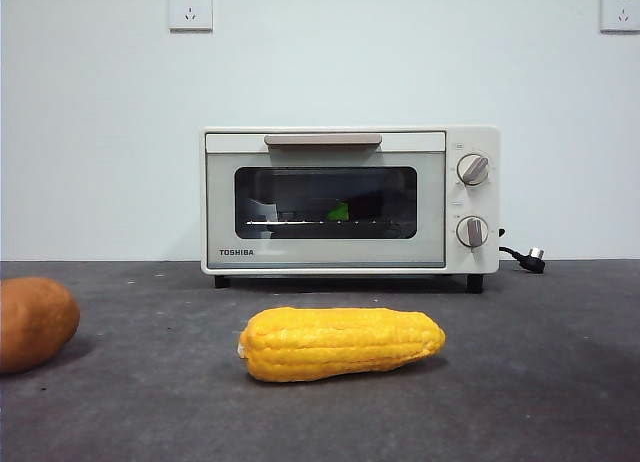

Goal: Take the eggplant from the table,put the eggplant in the oven

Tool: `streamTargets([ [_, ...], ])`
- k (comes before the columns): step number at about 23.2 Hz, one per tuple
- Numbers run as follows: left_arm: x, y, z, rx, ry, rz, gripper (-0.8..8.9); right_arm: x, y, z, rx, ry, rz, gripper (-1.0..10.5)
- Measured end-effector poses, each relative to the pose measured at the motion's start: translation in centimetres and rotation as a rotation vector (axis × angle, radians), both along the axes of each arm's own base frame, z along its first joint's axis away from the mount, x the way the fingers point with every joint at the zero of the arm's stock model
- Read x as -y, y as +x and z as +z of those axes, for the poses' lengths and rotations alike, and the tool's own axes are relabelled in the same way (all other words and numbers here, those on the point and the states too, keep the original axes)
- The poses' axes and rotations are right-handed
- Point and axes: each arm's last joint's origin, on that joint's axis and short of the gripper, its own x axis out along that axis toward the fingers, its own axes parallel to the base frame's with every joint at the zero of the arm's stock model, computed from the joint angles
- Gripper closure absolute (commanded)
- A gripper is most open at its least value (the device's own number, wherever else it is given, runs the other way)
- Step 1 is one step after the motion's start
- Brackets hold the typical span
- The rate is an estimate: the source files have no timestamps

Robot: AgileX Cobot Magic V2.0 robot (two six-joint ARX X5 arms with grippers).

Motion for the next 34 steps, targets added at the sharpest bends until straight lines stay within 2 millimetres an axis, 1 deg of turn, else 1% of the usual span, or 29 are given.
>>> streamTargets([
  [3, 0.0, 0.0, 0.0, -0.001, 0.0, 0.0, 8.18, 0.0, 0.3, -1.2, -0.024, -0.025, 0.004, 9.5],
  [8, 0.0, 0.0, 0.0, -0.002, 0.0, 0.0, 8.17, 0.0, 0.6, -2.5, -0.043, -0.057, 0.02, 9.5],
  [15, 0.0, 0.0, 0.0, -0.002, 0.0, 0.0, 8.18, -0.3, 0.7, -2.5, -0.05, -0.171, 0.117, 9.5],
  [19, 0.0, 0.0, 0.0, -0.002, 0.0, 0.0, 8.17, -0.3, 0.7, -2.6, -0.062, -0.225, 0.137, 9.5],
  [34, 0.0, 0.0, 0.0, -0.002, 0.0, 0.0, 8.17, -0.1, 0.7, -2.6, -0.064, -0.228, 0.122, 9.5],
])
